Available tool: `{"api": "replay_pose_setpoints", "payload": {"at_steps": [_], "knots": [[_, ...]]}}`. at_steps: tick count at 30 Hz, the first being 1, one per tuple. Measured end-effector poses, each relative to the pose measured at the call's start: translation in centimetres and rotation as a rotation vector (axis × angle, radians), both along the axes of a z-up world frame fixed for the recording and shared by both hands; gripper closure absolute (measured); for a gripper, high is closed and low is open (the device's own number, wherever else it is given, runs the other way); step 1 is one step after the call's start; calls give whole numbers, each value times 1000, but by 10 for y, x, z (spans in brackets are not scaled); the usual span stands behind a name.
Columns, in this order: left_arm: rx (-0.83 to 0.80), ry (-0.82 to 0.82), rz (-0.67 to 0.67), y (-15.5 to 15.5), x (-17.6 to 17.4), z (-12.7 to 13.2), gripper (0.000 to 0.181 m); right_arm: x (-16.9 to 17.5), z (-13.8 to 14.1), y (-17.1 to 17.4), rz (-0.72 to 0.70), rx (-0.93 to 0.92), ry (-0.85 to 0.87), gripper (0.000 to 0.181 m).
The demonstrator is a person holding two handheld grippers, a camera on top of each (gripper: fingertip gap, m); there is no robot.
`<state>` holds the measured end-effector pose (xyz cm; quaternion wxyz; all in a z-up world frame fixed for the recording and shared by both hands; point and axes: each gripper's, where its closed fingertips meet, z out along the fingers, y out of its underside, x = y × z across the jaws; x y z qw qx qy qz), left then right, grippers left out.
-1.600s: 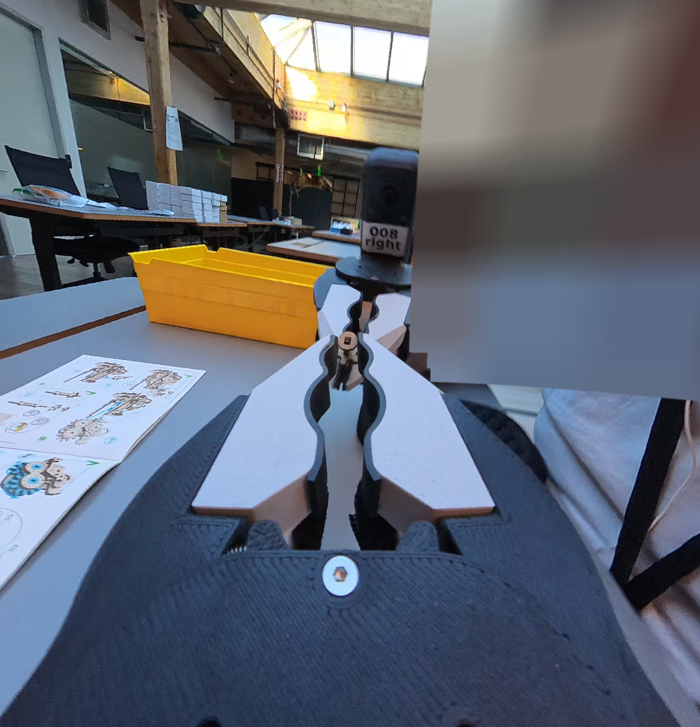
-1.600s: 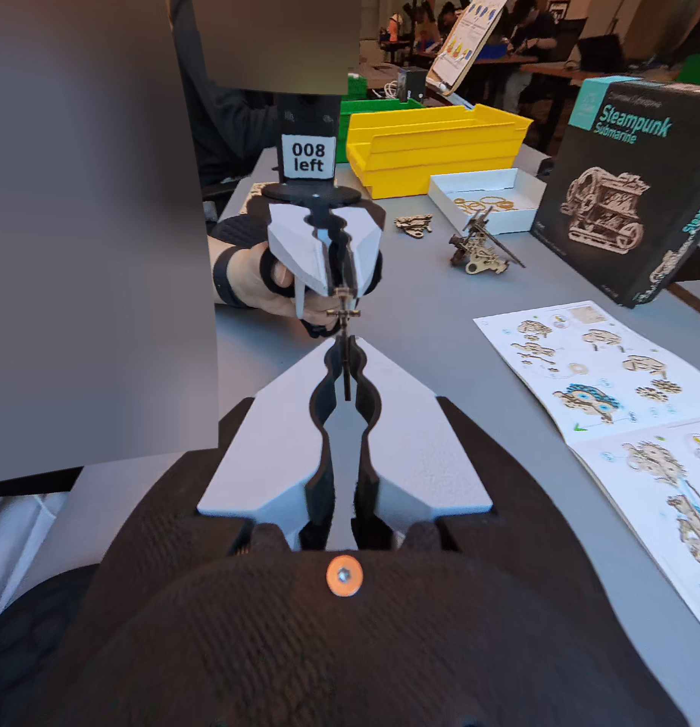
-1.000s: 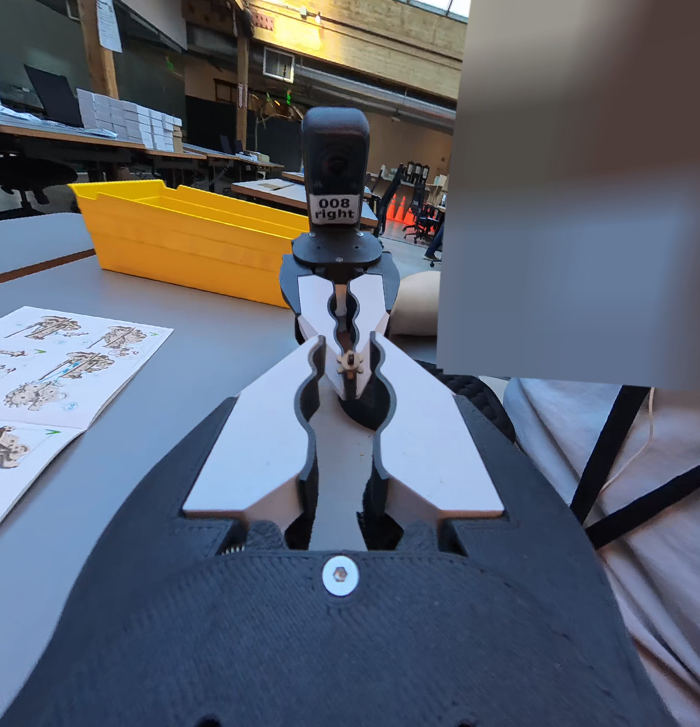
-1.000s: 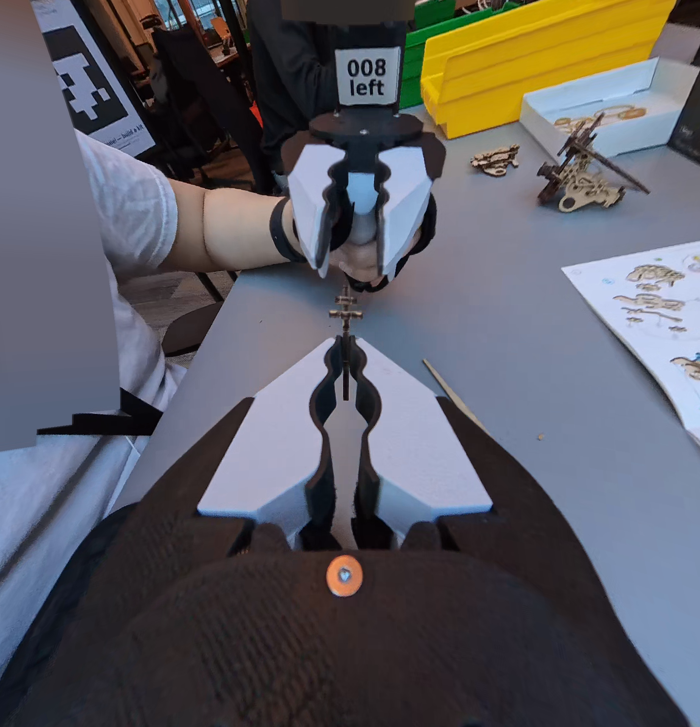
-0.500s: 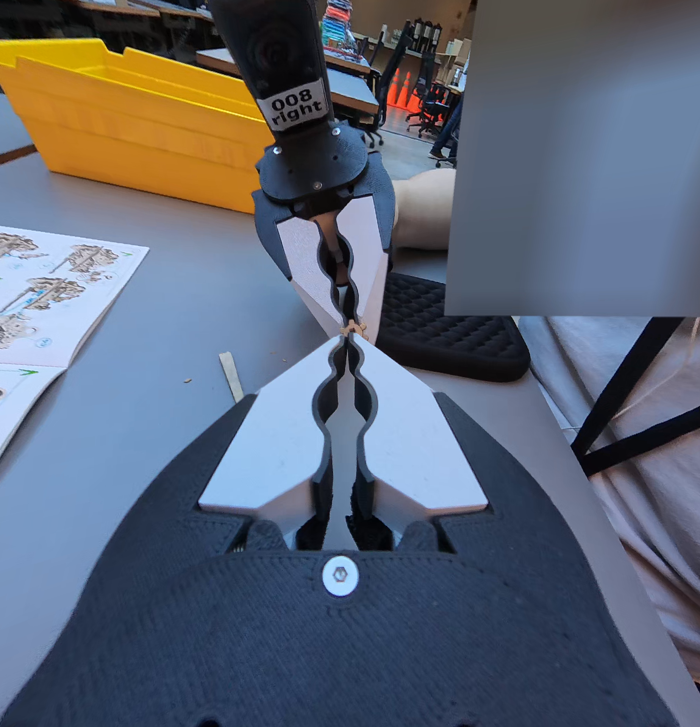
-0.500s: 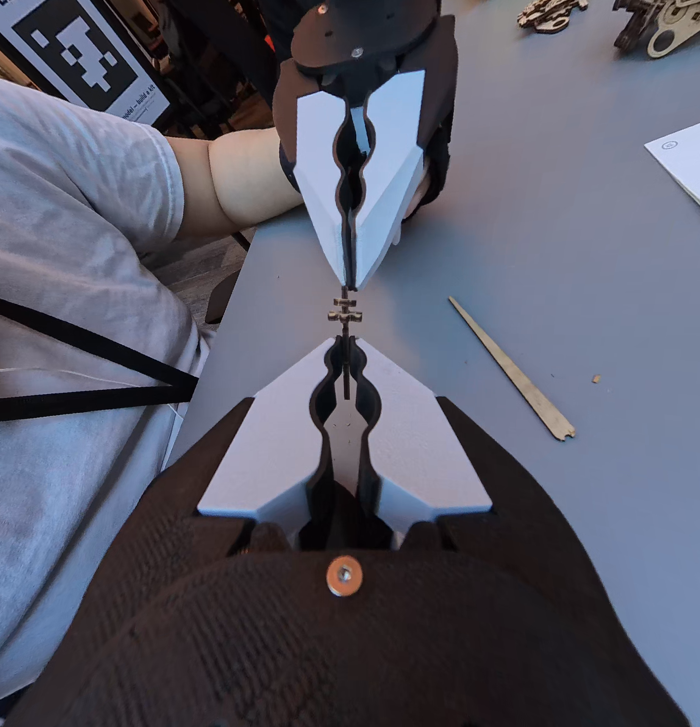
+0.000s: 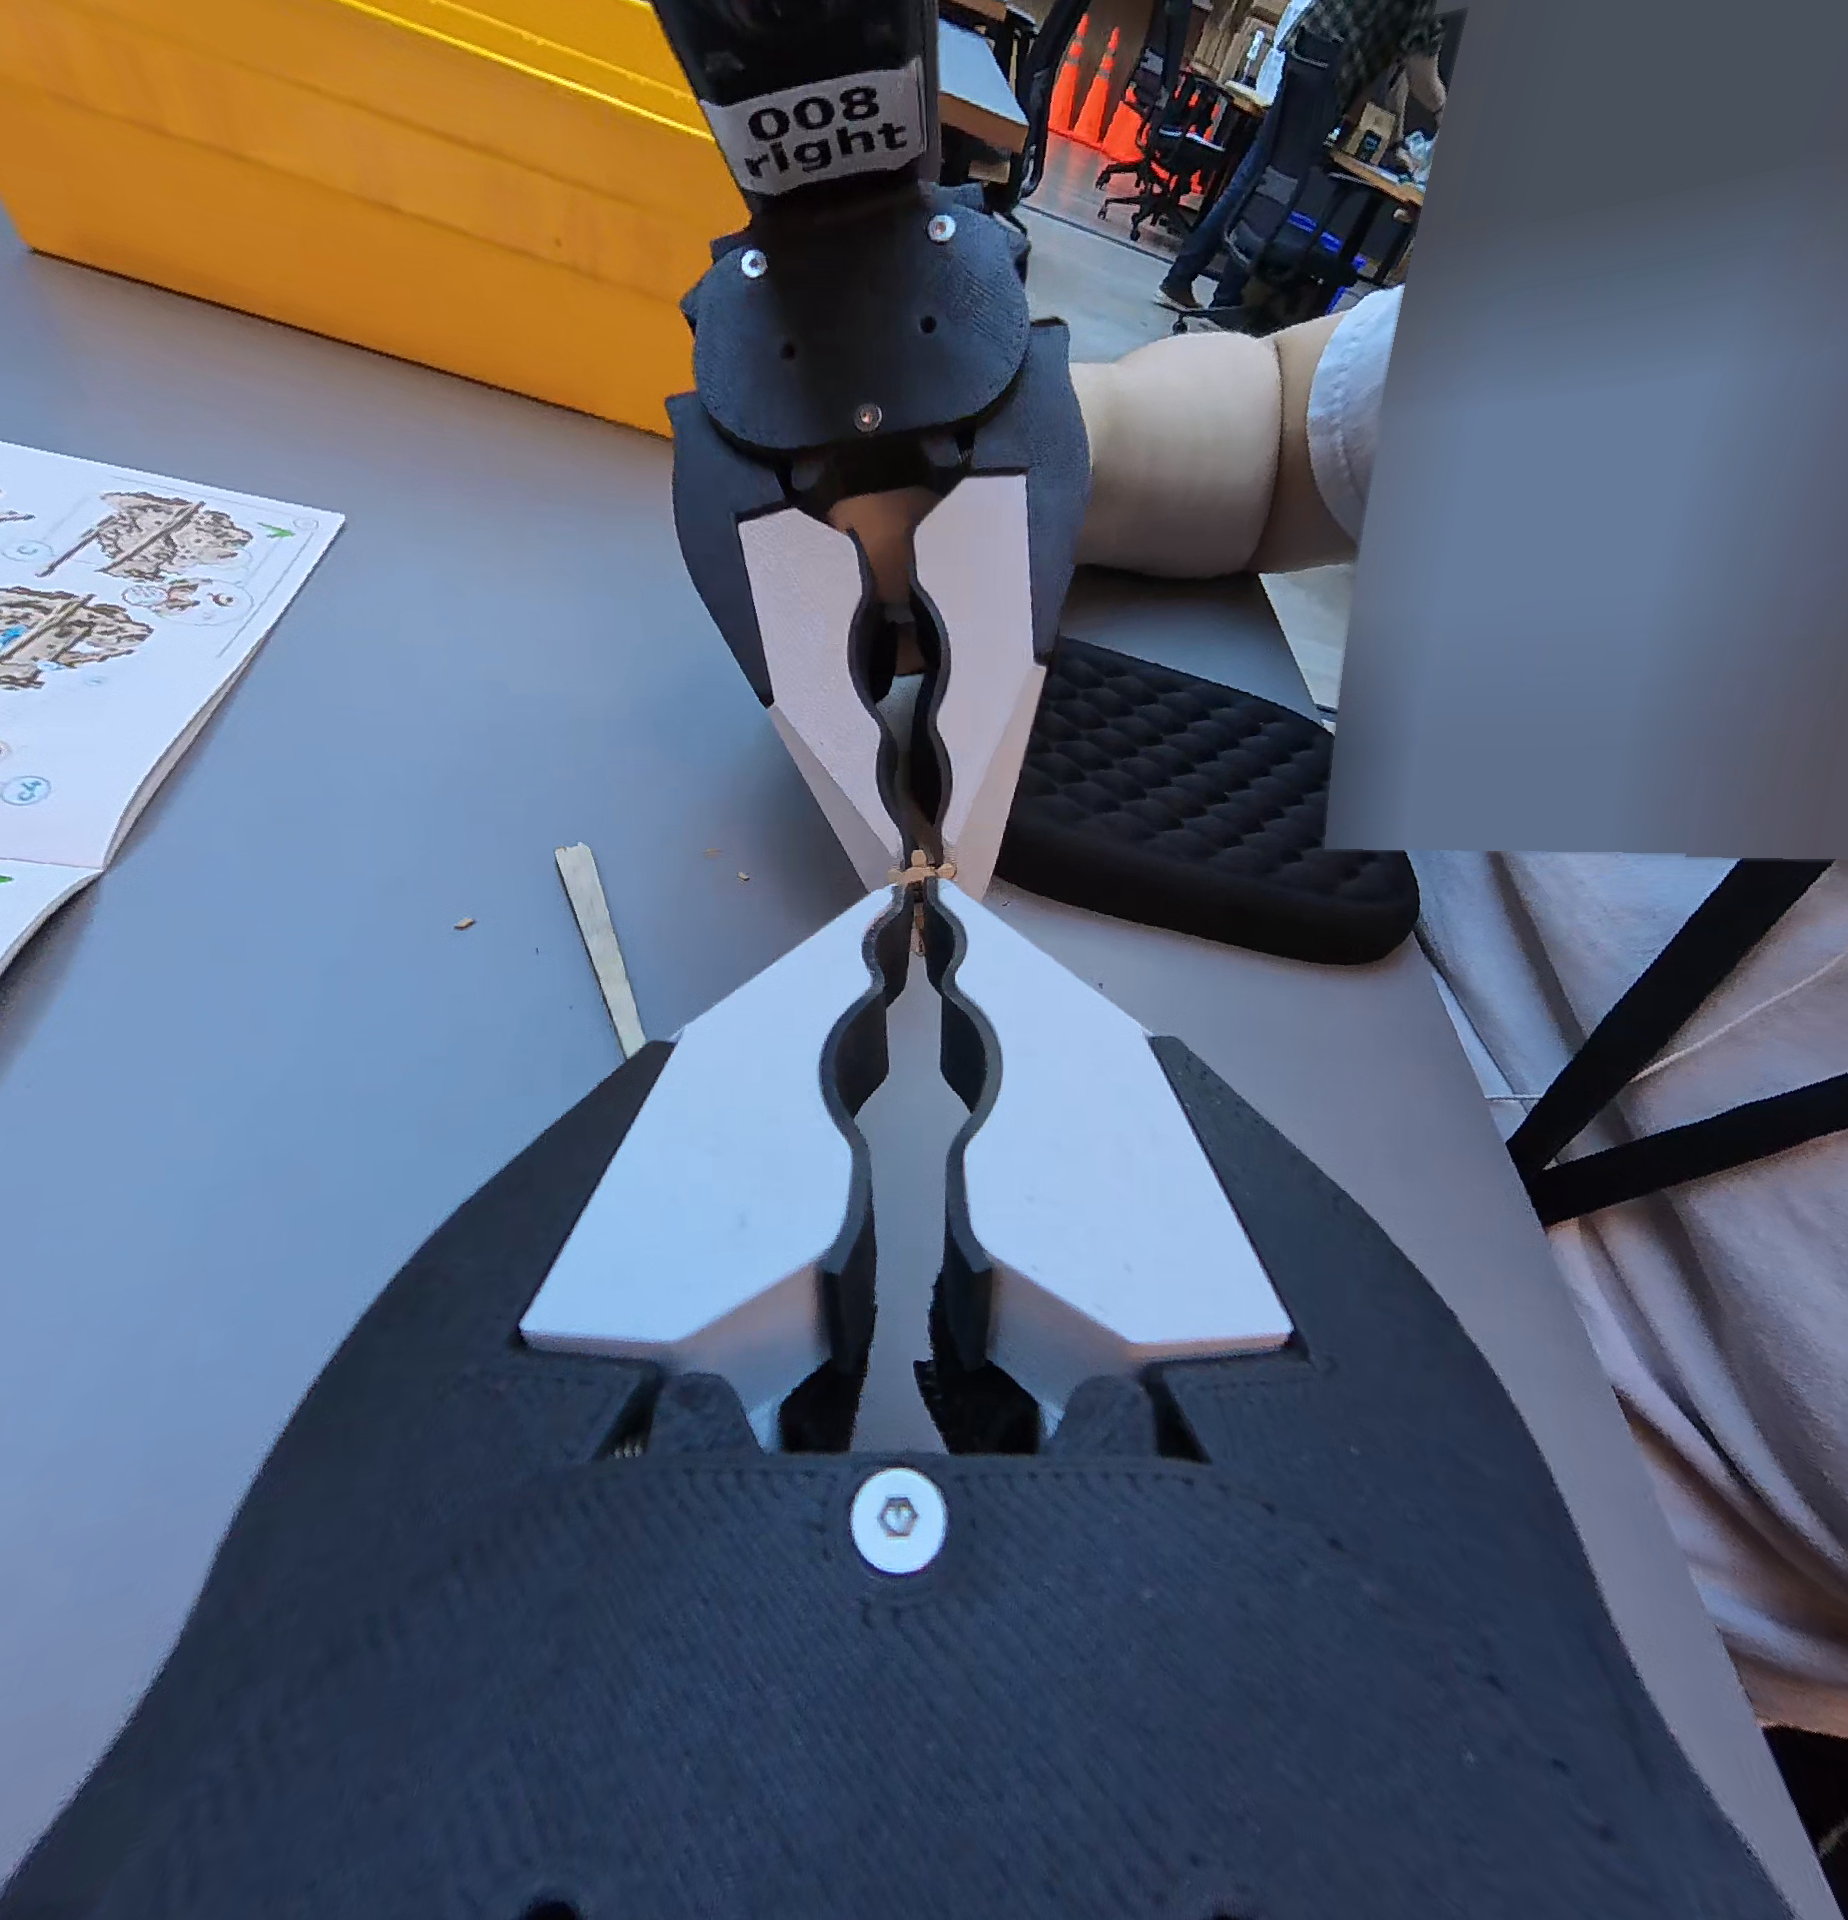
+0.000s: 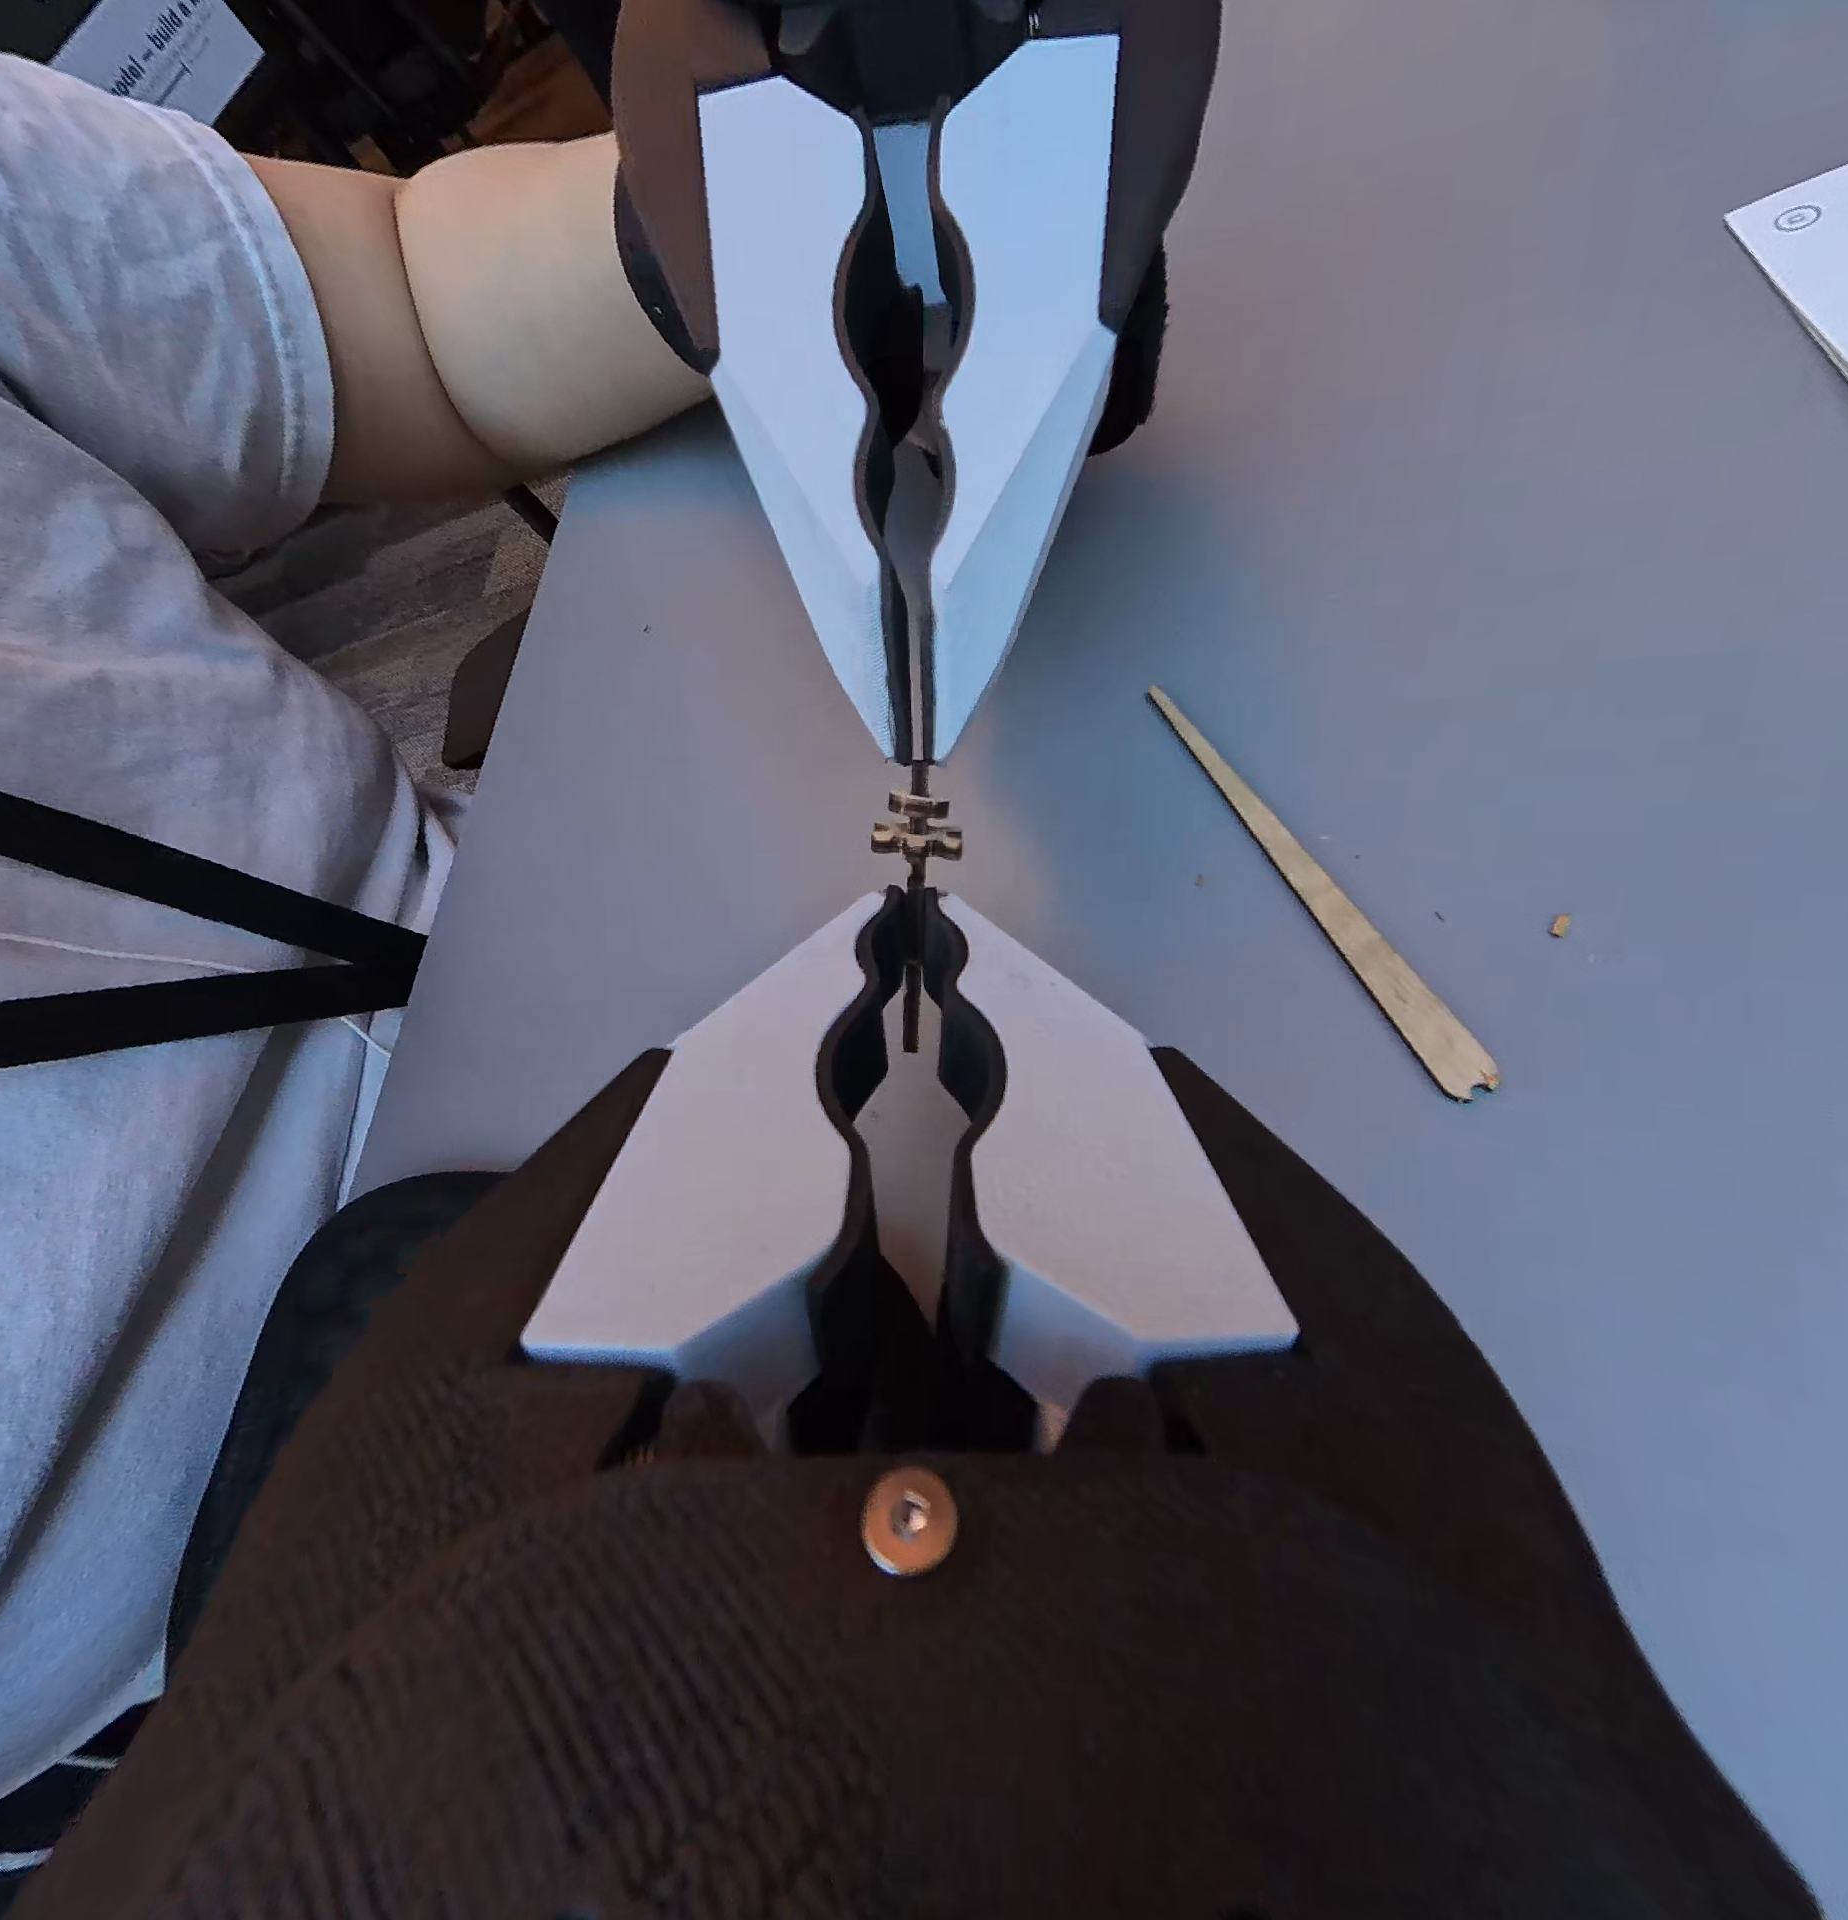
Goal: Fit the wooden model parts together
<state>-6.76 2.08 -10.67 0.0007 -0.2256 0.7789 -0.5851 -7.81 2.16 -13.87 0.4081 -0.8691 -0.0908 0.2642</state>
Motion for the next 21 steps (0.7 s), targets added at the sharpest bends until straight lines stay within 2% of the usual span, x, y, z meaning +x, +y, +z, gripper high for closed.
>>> {"api": "replay_pose_setpoints", "payload": {"at_steps": [12, 21], "knots": [[109, -82, 51, -1, 5, -8, 177, 3, -4, 0, -28, -14, -12, 181], [162, -109, 27, -3, 0, -12, 180, 1, -6, -2, -18, 0, -28, 181]]}}
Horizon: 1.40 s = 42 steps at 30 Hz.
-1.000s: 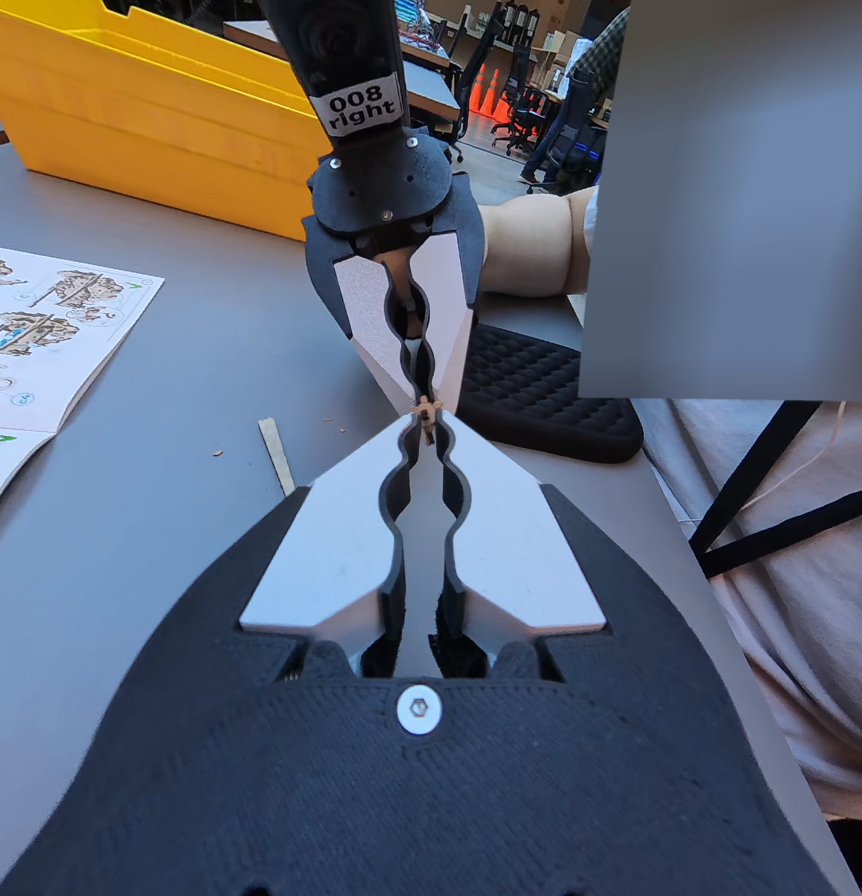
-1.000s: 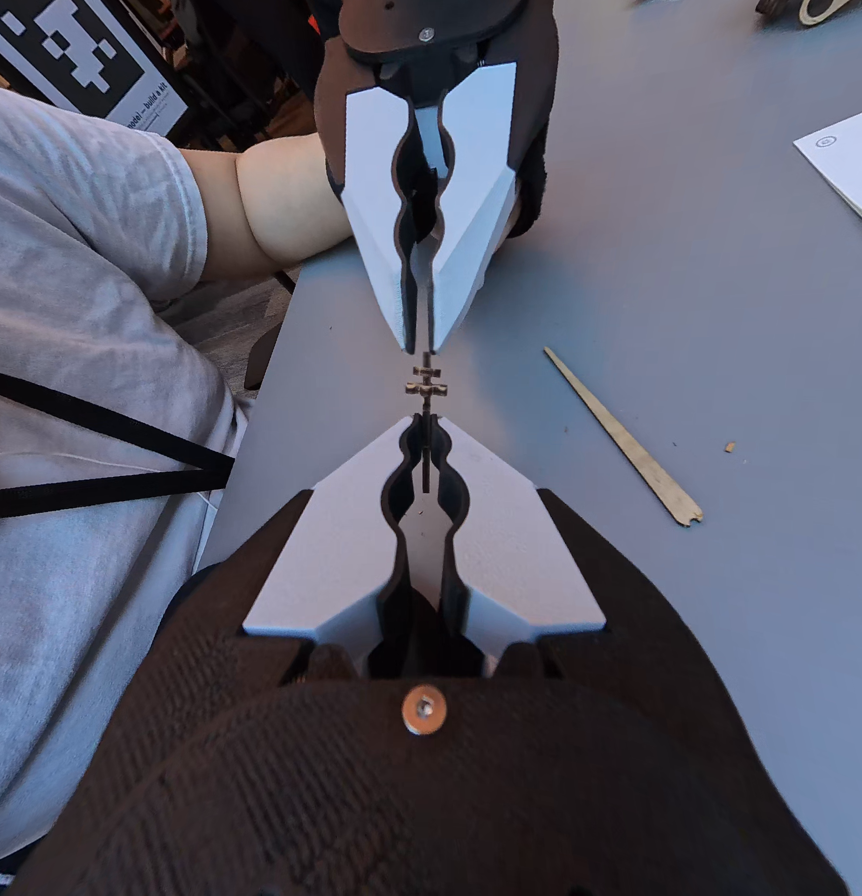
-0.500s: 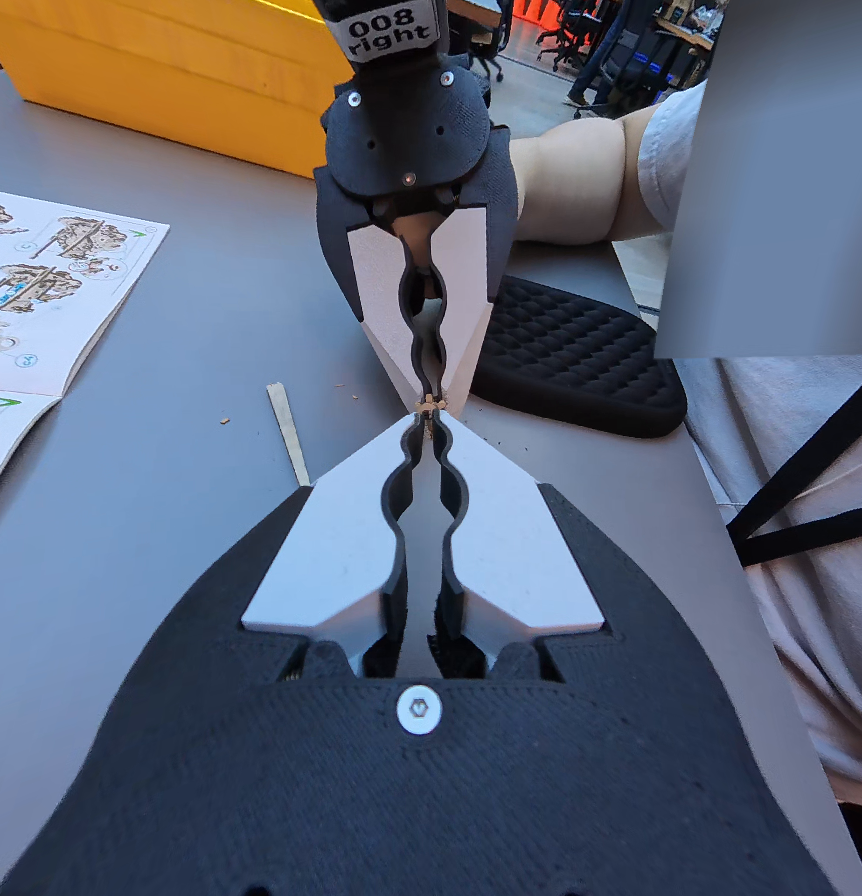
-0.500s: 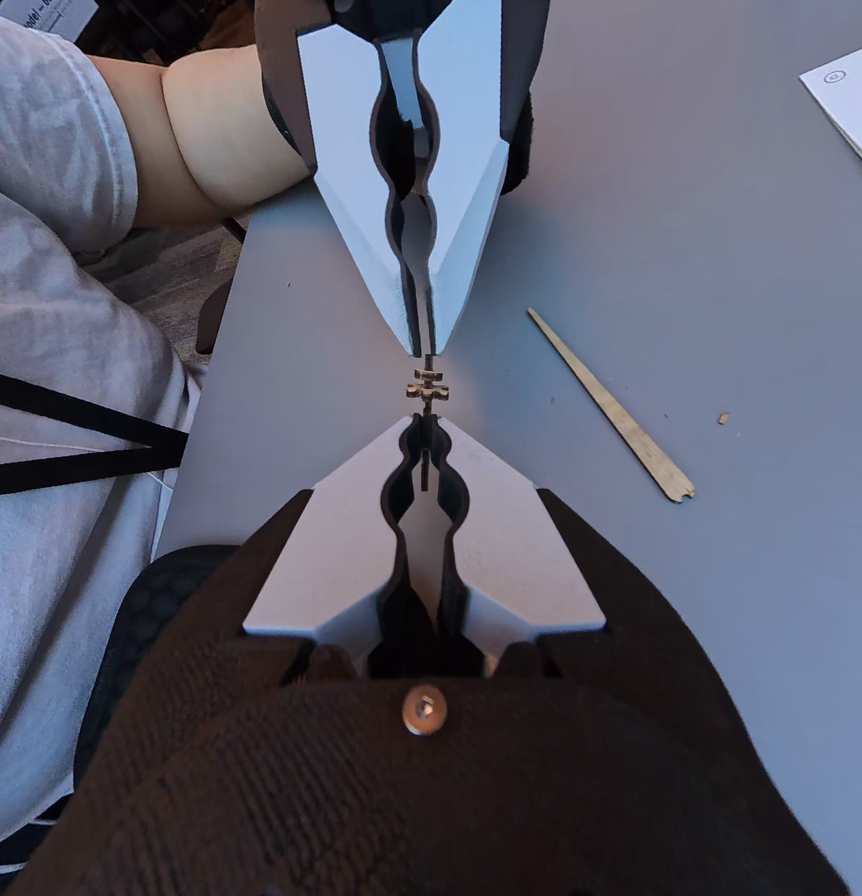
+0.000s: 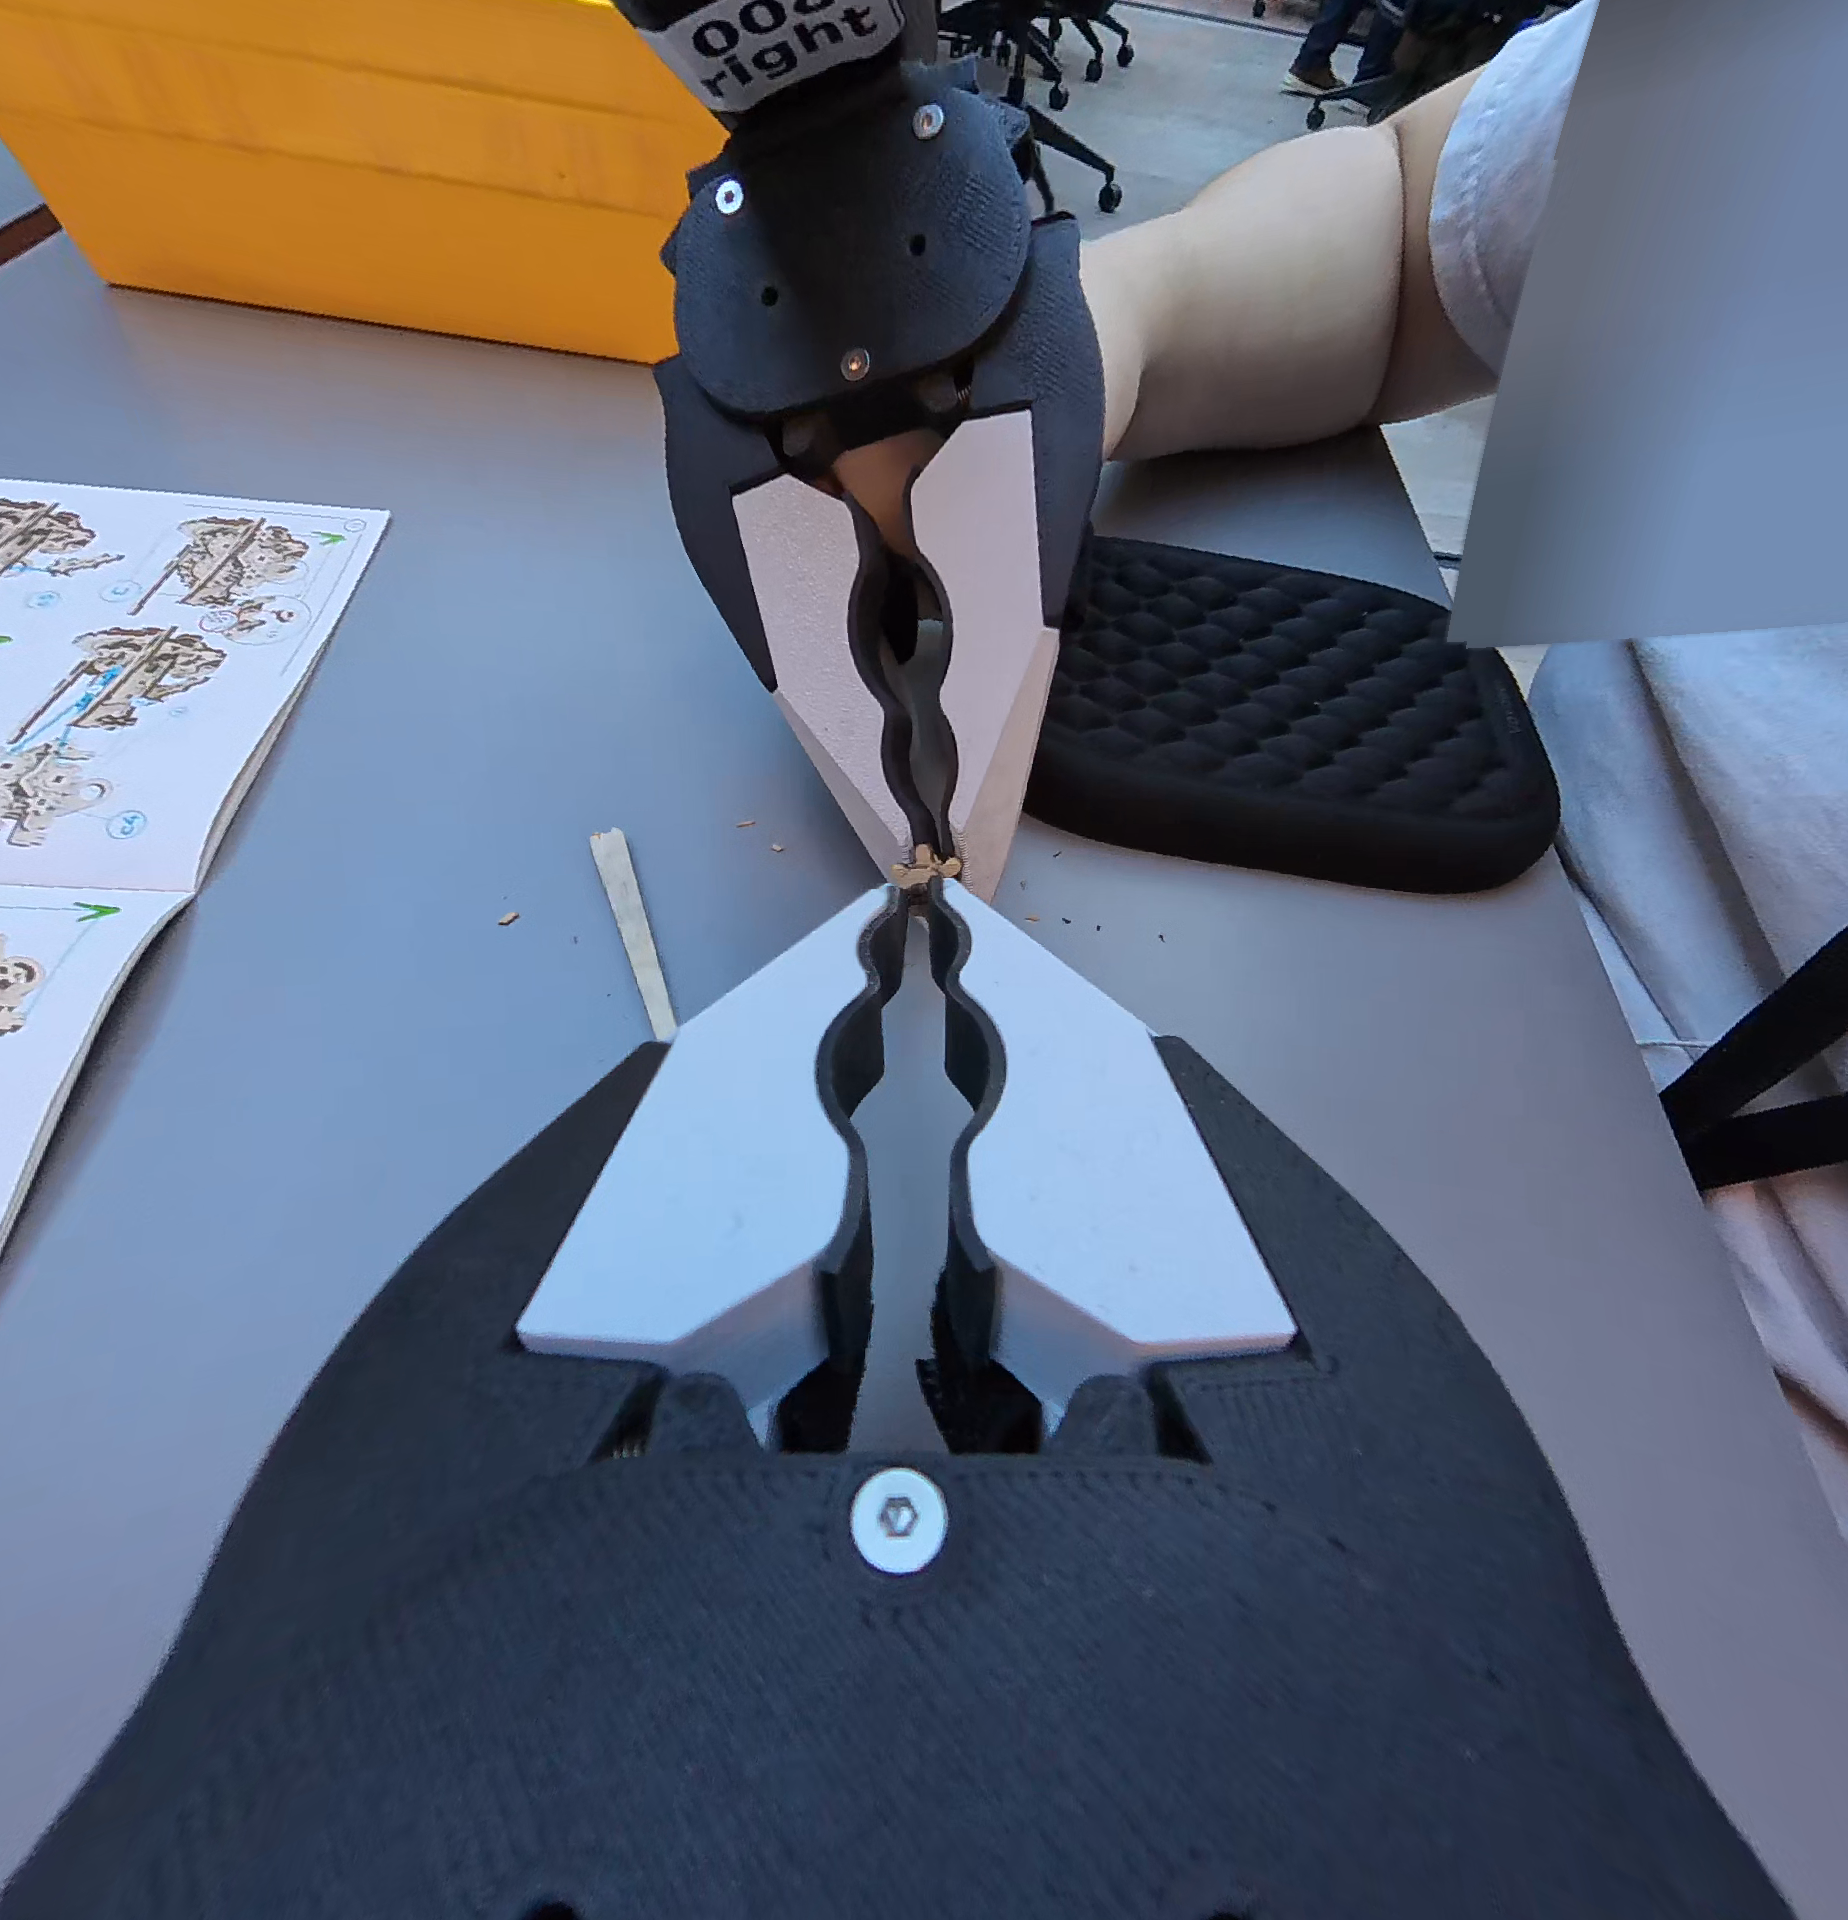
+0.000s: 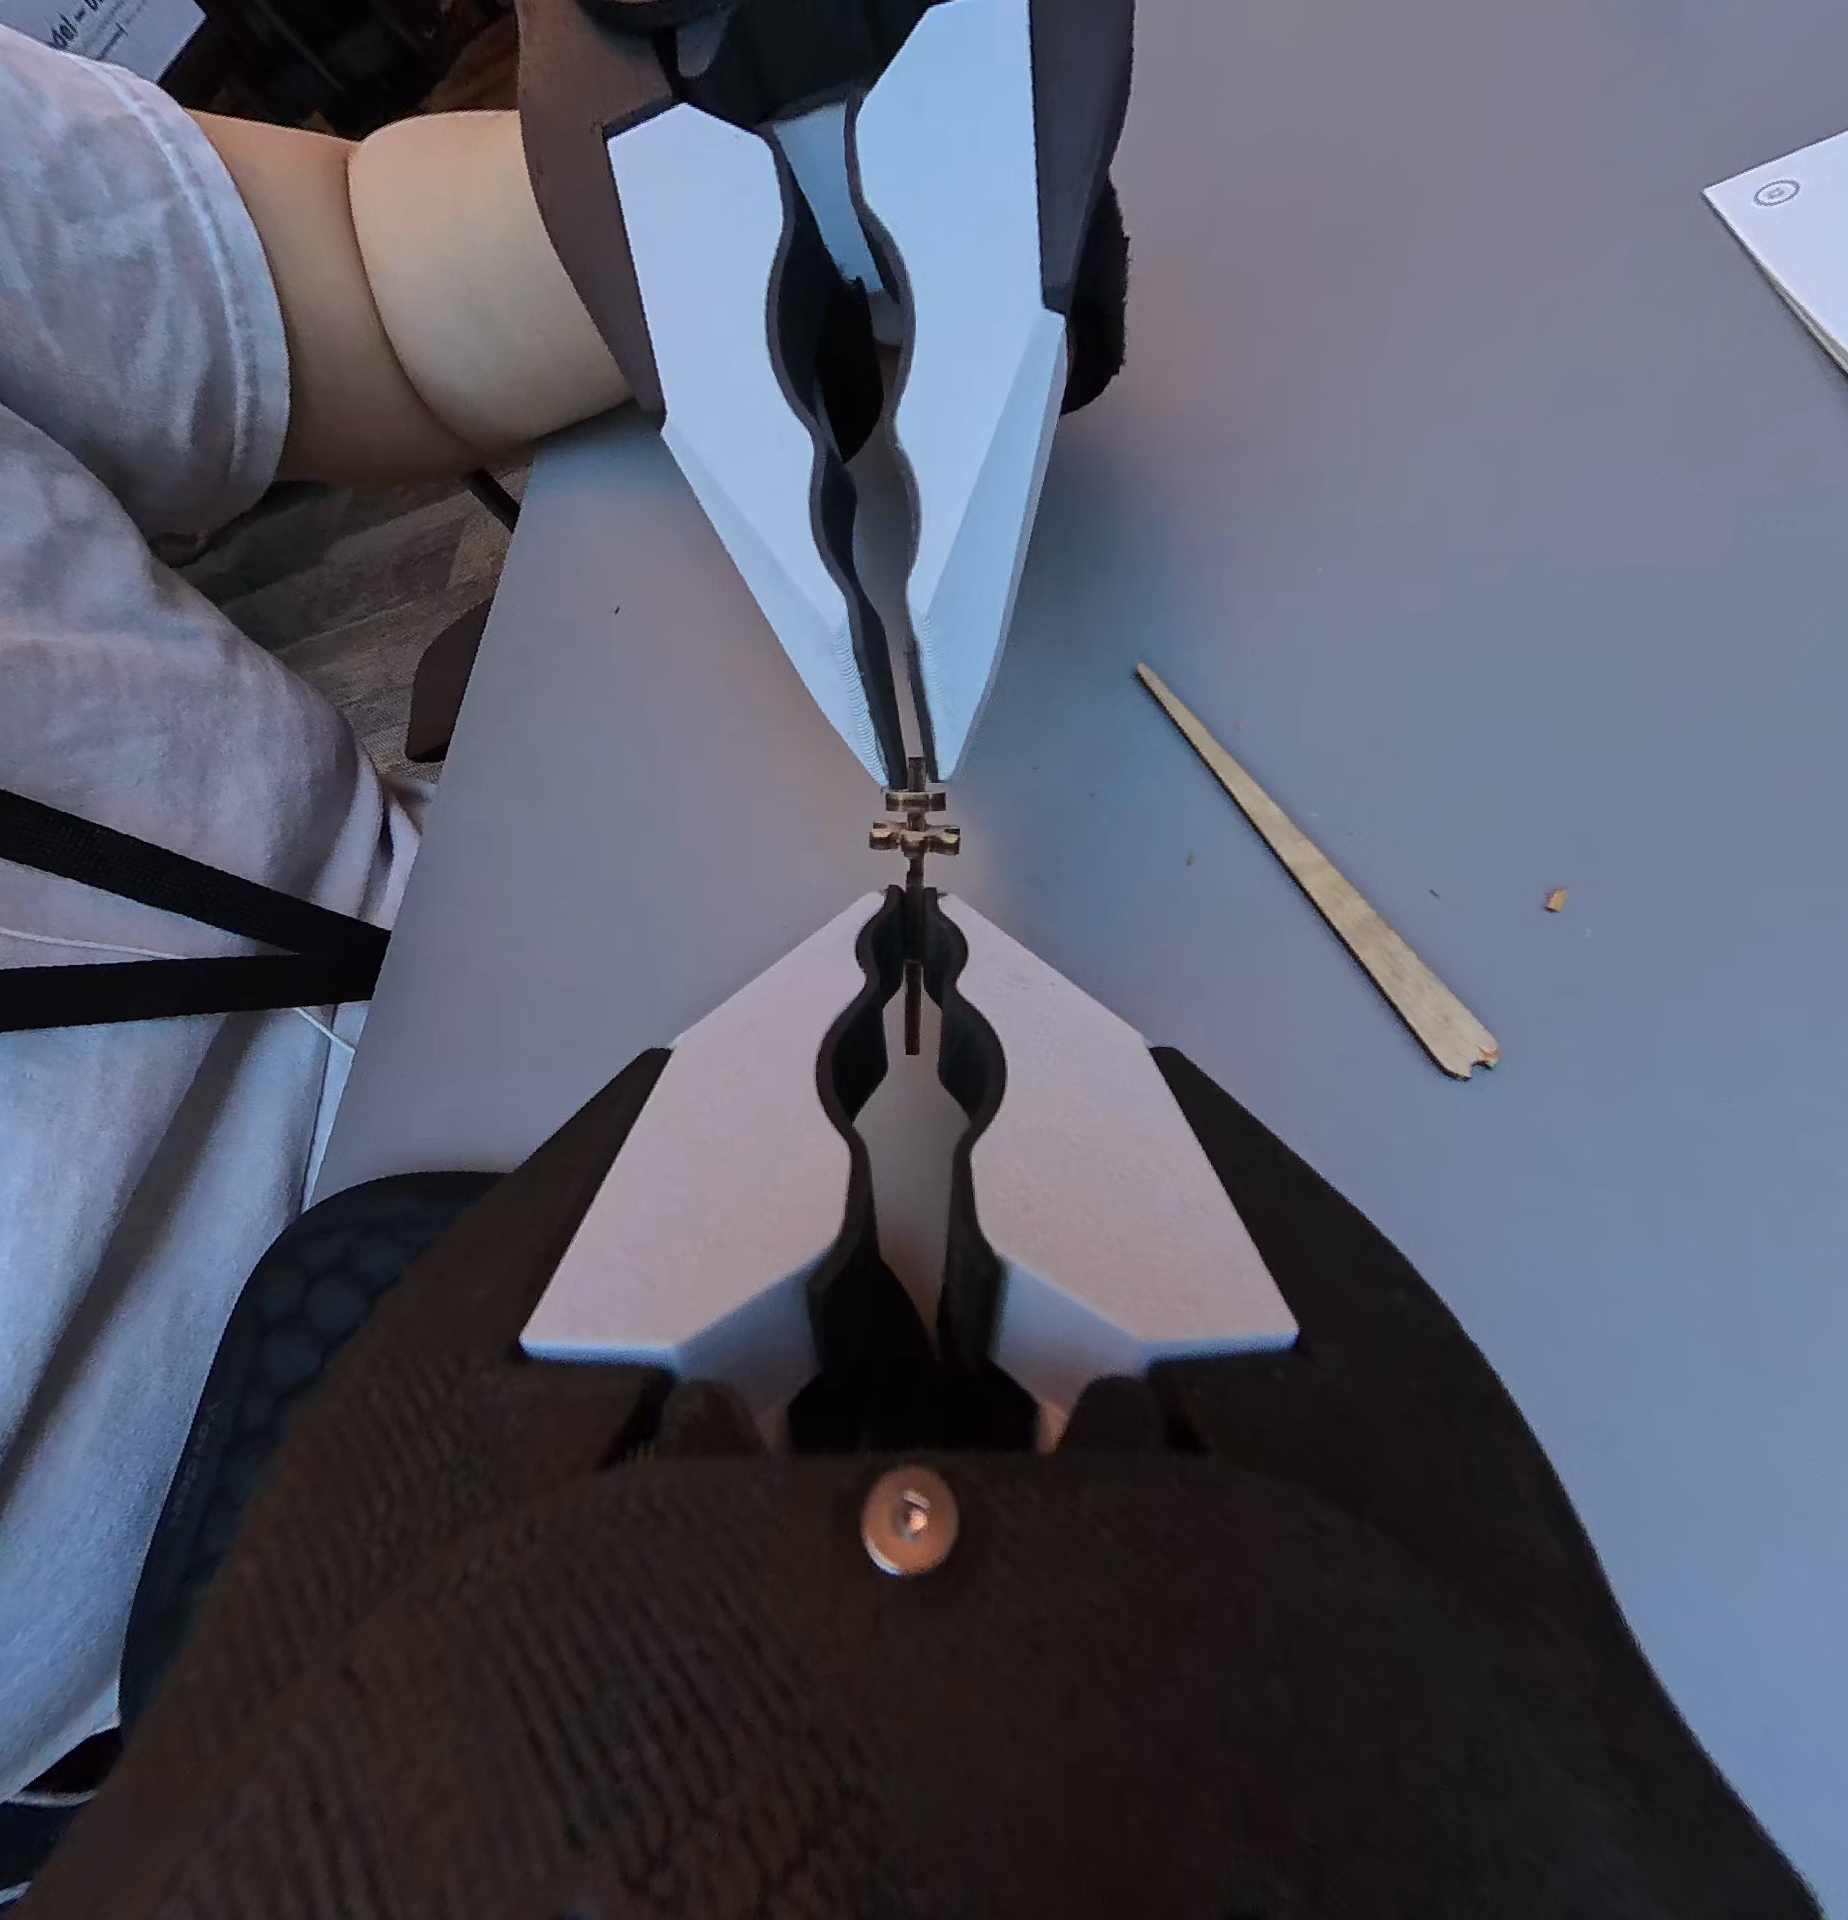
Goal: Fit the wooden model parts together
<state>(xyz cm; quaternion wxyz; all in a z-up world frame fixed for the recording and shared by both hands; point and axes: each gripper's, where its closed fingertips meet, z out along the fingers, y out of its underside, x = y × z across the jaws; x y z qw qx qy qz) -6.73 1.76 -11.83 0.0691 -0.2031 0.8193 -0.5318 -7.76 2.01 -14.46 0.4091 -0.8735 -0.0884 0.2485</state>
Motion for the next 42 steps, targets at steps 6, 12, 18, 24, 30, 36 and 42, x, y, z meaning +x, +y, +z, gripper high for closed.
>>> {"api": "replay_pose_setpoints", "payload": {"at_steps": [6, 12, 18, 24, 30, 36, 42], "knots": [[2, 9, -10, 0, -2, 1, 181, -1, 1, 0, 1, 25, -48, 181], [-9, 3, 4, 1, -1, 4, 181, 2, 7, 1, -7, 62, -23, 181], [-110, 77, 26, 5, 3, 12, 181, 9, 20, 3, -20, 145, 12, 181], [-177, 135, 1, 6, 2, 13, 181, 12, 26, 1, -17, 154, 41, 181], [-169, 103, -13, 7, 1, 15, 174, 11, 20, -1, -3, 128, -12, 181], [-128, 85, -23, 7, 0, 10, 180, 12, 20, -1, -9, 124, -12, 181], [-63, 87, -42, 2, -3, -3, 180, 7, 13, -2, 16, 90, -36, 181]]}}
